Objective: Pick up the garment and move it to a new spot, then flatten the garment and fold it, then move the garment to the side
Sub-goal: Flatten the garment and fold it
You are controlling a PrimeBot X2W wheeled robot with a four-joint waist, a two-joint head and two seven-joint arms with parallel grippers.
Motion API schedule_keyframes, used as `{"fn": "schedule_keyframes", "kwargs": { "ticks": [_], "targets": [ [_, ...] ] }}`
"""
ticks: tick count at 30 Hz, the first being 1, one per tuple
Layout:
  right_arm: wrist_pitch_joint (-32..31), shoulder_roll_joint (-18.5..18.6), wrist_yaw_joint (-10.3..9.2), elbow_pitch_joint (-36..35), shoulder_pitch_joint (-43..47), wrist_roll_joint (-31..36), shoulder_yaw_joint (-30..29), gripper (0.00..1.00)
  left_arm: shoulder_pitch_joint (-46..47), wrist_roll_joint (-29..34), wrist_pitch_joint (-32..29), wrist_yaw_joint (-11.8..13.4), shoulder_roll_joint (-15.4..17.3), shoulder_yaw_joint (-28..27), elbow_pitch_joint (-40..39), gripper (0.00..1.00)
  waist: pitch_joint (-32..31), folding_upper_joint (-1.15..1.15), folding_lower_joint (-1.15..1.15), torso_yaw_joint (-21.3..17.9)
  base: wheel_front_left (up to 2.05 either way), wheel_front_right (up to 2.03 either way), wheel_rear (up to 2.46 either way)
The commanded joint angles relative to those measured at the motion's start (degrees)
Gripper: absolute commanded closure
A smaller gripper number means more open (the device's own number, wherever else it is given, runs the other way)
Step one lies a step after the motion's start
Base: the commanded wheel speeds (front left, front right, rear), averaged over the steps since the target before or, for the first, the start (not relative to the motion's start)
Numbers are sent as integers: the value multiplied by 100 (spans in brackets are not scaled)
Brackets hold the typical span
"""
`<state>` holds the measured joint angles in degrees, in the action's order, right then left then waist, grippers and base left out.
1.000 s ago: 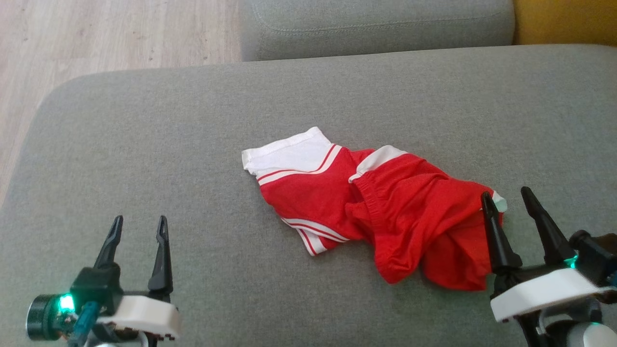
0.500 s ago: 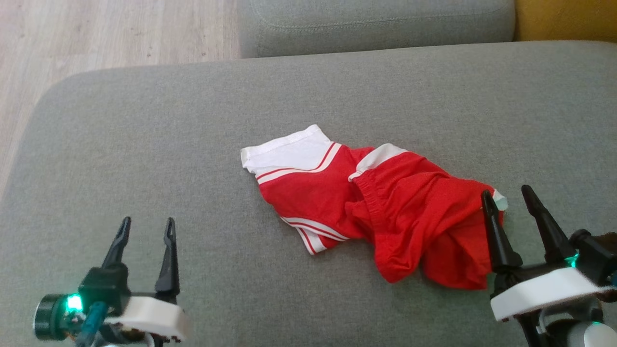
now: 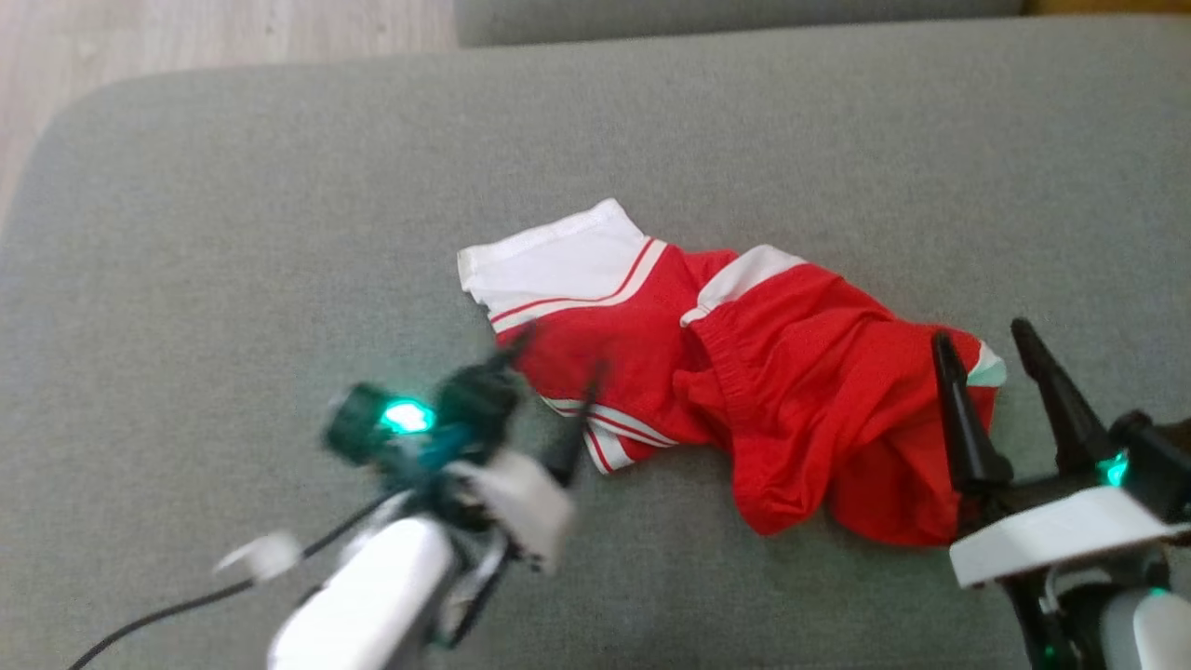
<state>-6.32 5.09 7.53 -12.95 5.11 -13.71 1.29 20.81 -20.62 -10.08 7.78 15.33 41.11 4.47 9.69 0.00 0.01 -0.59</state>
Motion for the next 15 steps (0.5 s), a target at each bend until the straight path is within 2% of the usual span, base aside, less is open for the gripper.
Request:
{"fn": "schedule_keyframes", "kwargs": {
  "ticks": [1,9,15],
  "targets": [
    [31,137,-4,-207,-259,-55,131,0,392,46,-142,-213,-125,42,131,0,177,0,-1,-83,0,0,0],
    [104,135,-4,-88,-374,-142,153,0,816,25,-892,-766,-529,695,1251,0,383,0,-1,-252,0,0,0],
    [182,143,-4,26,-476,-142,177,0,1018,96,-1141,-839,-622,875,1860,0,450,0,-1,-319,0,0,0]
  ]
}}
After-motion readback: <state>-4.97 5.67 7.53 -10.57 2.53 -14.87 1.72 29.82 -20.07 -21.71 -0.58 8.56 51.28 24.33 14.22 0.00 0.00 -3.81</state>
